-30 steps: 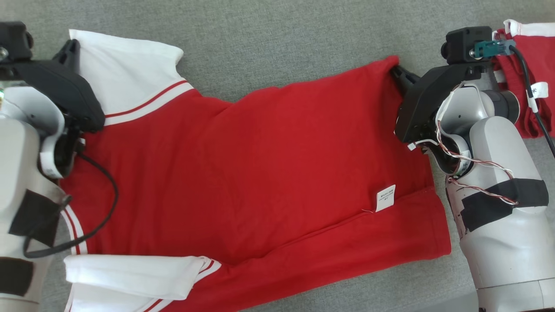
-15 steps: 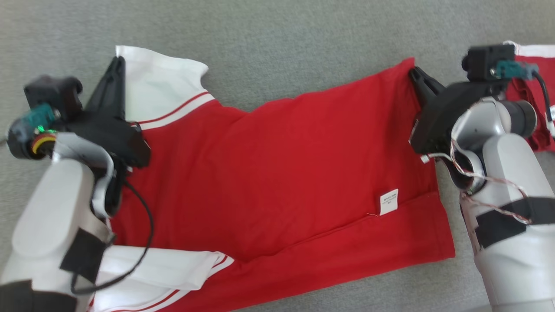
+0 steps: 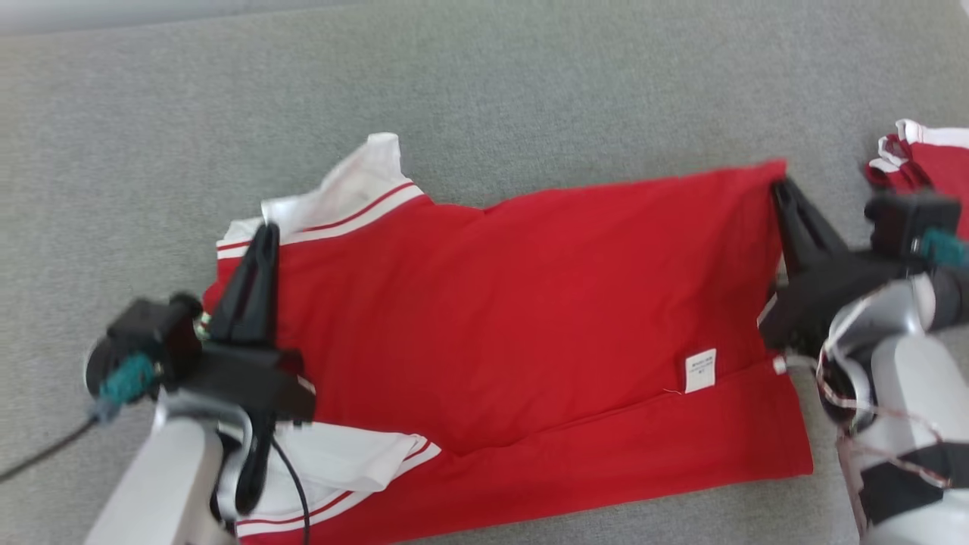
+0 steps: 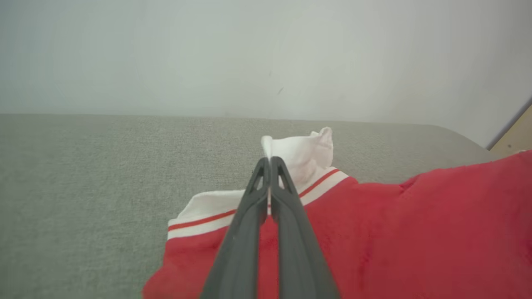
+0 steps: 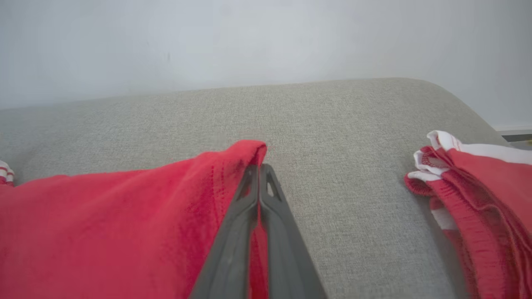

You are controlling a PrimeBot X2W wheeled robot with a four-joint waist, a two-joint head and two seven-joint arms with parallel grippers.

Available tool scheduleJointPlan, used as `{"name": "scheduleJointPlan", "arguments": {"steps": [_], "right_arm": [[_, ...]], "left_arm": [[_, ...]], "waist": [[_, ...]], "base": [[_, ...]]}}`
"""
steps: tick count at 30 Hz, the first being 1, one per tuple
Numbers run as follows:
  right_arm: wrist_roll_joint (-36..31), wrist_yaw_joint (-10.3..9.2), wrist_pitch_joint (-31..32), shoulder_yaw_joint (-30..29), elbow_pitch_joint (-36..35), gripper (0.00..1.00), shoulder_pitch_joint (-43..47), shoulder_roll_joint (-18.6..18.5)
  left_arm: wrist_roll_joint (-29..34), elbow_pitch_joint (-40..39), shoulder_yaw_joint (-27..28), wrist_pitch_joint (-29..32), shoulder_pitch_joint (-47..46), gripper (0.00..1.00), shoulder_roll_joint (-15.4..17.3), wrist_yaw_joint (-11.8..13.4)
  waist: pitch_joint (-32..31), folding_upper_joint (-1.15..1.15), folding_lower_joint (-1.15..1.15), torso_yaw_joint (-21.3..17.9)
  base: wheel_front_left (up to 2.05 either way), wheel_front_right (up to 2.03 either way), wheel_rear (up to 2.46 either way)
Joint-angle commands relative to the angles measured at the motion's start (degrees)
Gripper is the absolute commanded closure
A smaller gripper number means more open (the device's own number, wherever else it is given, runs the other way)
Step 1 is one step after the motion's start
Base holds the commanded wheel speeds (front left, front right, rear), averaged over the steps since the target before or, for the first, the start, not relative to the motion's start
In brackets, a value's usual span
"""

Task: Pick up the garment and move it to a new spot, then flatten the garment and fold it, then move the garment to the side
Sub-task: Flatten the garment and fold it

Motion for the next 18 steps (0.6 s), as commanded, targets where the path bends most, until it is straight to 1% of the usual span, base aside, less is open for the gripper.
{"name": "scheduleJointPlan", "arguments": {"steps": [1, 5, 9, 13, 14, 18], "right_arm": [[-0.88, -0.15, -1.34, -0.42, 0.59, 1.0, 1.98, -0.47], [-2.16, -0.15, -4.43, -1.56, 1.4, 1.0, 4.27, -0.88], [-3.64, -0.15, -7.42, -1.97, 1.96, 1.0, 6.03, -1.82], [-3.59, -0.15, -7.62, -1.09, 2.79, 1.0, 8.12, -2.96], [-3.59, -0.15, -7.62, -1.09, 2.79, 1.0, 8.12, -2.96], [-2.09, -0.15, -7.5, 1.97, 1.75, 1.0, 10.31, -5.28]], "left_arm": [[-0.17, -1.91, 0.37, -0.52, 2.56, 1.0, 0.02, 0.69], [-1.45, -6.23, 1.39, -0.93, 7.96, 1.0, -0.22, 1.85], [-2.96, -10.18, 1.47, -0.69, 13.27, 1.0, -0.12, 2.43], [-4.97, -13.7, 1.93, -0.32, 18.57, 1.0, -0.96, 3.57], [-4.97, -13.7, 1.93, -0.32, 18.57, 1.0, -0.96, 3.57], [-6.73, -17.13, 2.64, -0.21, 23.03, 1.0, -1.23, 4.77]], "waist": [[-1.06, 0.0, 0.0, 0.87], [-1.96, 0.0, 0.0, 1.5], [-2.87, 0.0, 0.0, 2.15], [-4.06, 0.0, 0.0, 3.08], [-4.06, 0.0, 0.0, 3.08], [-5.16, 0.0, 0.0, 3.95]], "base": [[0.0, 0.0, 0.0], [0.0, 0.0, 0.0], [0.0, 0.0, 0.0], [0.0, 0.0, 0.0], [0.0, 0.0, 0.0], [0.0, 0.0, 0.0]]}}
